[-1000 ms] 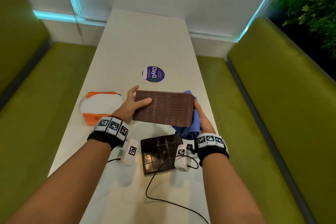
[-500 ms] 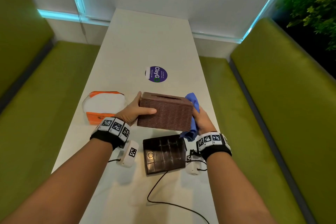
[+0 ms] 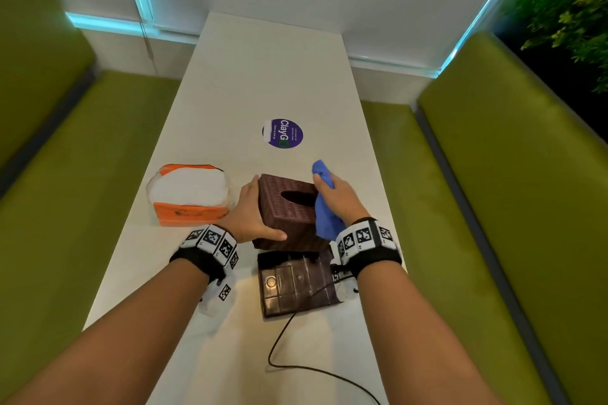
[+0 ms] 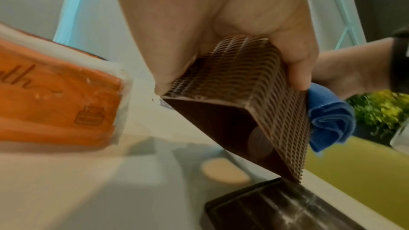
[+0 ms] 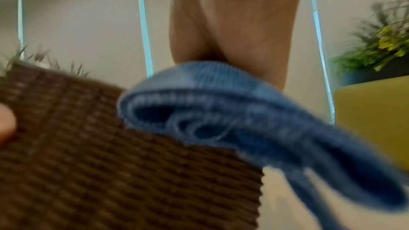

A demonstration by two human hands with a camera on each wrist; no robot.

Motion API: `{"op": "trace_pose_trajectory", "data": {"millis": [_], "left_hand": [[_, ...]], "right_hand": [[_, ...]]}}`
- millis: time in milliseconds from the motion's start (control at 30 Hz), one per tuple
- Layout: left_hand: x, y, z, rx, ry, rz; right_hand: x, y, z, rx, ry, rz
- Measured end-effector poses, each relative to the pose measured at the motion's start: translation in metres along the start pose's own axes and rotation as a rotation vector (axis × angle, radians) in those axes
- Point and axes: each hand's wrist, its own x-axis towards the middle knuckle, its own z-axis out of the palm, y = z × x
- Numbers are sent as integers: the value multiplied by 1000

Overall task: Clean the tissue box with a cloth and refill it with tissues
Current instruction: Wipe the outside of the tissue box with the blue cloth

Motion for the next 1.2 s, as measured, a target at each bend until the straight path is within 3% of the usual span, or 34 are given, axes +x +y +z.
{"op": "trace_pose_trajectory", "data": {"millis": [67,133,400,467,567,600,733,833,933,1033,1100,1200], "left_hand": [[1,1,-1,48,-9,56],[4,-2,-1,50,-3,69],[18,-3,-3,-36,51,89],[17,-3,-4,-15,39,90],[18,-1,-4,-33,20,96],[18,-1,-4,-30,21,103],[23,1,-6,-60,17,138],[24,3,-14,-139,-69,173],[32,-2,-17,-175,-100,89],[32,-2,-17,-209,-47,43],[31,-4,-17,-226,-39,-12],[34,-7,-17,-240,-36,-33]], "right_hand": [[5,6,14,-154,-88,106],[6,2,20,-225,-88,93],[-7,-28,41,-258,-244,-339],[1,-18,38,-339,-170,-277],[14,-9,27,-435,-64,17],[16,-11,26,-421,-72,31],[5,-29,37,-201,-189,-251],[-8,-32,45,-135,-238,-386],[-22,-22,53,-155,-135,-497],[-29,-1,52,-136,88,-547],[-28,20,43,-178,218,-514],[-20,34,24,-231,238,-326]]}}
